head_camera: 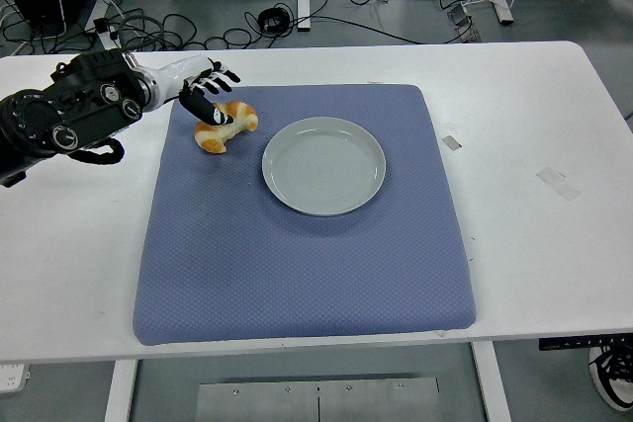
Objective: Place the bread on the table
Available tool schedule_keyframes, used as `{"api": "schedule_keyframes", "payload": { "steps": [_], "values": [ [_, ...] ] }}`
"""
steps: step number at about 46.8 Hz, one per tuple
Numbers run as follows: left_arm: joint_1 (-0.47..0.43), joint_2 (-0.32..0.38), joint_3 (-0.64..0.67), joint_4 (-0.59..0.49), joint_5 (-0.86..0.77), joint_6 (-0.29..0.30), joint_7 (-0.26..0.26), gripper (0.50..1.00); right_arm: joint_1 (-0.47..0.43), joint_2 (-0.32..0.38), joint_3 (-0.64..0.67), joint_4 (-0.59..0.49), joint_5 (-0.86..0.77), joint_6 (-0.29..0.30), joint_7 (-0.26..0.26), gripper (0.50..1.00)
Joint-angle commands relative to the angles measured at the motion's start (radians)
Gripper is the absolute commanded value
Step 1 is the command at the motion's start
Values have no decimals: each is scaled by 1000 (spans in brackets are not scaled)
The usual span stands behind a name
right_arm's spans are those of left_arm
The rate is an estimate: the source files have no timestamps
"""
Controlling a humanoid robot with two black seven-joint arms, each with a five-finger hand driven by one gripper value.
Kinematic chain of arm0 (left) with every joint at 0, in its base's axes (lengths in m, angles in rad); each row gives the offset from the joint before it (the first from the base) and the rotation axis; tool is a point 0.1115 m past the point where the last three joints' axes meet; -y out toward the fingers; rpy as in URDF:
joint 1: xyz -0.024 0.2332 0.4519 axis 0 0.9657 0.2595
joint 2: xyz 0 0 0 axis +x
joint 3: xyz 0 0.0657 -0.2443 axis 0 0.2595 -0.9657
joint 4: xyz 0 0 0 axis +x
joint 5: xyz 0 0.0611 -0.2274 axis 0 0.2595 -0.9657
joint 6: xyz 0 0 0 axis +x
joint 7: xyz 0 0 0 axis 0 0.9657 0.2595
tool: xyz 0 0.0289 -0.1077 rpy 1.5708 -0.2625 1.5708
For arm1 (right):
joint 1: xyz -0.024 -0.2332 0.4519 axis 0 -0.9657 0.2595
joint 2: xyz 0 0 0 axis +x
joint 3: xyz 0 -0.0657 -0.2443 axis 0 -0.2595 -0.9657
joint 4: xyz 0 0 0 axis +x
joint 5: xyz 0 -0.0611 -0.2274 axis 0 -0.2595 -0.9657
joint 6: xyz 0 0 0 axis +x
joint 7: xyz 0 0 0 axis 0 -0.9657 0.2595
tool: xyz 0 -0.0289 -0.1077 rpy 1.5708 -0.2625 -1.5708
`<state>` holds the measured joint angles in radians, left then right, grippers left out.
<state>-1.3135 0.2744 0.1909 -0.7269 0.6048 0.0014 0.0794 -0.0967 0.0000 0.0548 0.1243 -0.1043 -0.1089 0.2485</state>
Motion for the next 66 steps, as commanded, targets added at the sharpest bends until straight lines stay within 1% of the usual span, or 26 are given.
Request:
{"api": "schedule_keyframes", "payload": {
  "steps": [1, 6, 9, 12, 18, 22, 26, 29, 34, 38, 43, 46, 51, 58, 62, 64, 66],
  "values": [
    [-1, -1, -2, -9, -3, 0, 0, 964, 0, 0, 0, 0, 0, 0, 0, 1000],
    [-10, 2, -11, -51, -30, 0, 5, 975, 0, 0, 0, 0, 0, 0, 0, 1000],
    [-10, 9, -53, -74, -31, 0, 8, 975, 0, 0, 0, 0, 0, 0, 0, 1000],
    [-7, 11, -117, -75, -34, 0, 8, 977, 0, 0, 0, 0, 0, 0, 0, 1000],
    [29, 5, -277, -71, -36, 6, 8, 975, 0, 0, 0, 0, 0, 0, 0, 1000],
    [49, 5, -352, -66, -37, 18, 8, 977, 0, 0, 0, 0, 0, 0, 0, 1000],
    [66, -4, -404, -63, -39, 38, 8, 977, 0, 0, 0, 0, 0, 0, 0, 1000],
    [82, -12, -448, -63, -40, 43, 8, 977, 0, 0, 0, 0, 0, 0, 0, 1000],
    [124, -40, -570, -59, -63, 42, 8, 977, 0, 0, 0, 0, 0, 0, 0, 1000],
    [166, -43, -656, -36, -166, 8, 8, 977, 0, 0, 0, 0, 0, 0, 0, 1000],
    [155, -60, -689, 67, -339, -29, 0, 977, 0, 0, 0, 0, 0, 0, 0, 1000],
    [145, -64, -694, 118, -405, -46, 0, 978, 0, 0, 0, 0, 0, 0, 0, 1000],
    [141, -72, -703, 170, -456, -96, -4, 978, 0, 0, 0, 0, 0, 0, 0, 1000],
    [154, -92, -769, 234, -491, -129, -6, 978, 0, 0, 0, 0, 0, 0, 0, 1000],
    [164, -103, -852, 257, -548, -190, -6, 978, 0, 0, -1, 0, 0, 0, 0, 1000],
    [171, -106, -901, 271, -592, -210, -6, 978, 0, 0, 0, 0, 0, 0, 0, 1000],
    [175, -106, -933, 288, -620, -216, -6, 978, 0, 0, 0, 0, 0, 0, 0, 1000]
  ]
}}
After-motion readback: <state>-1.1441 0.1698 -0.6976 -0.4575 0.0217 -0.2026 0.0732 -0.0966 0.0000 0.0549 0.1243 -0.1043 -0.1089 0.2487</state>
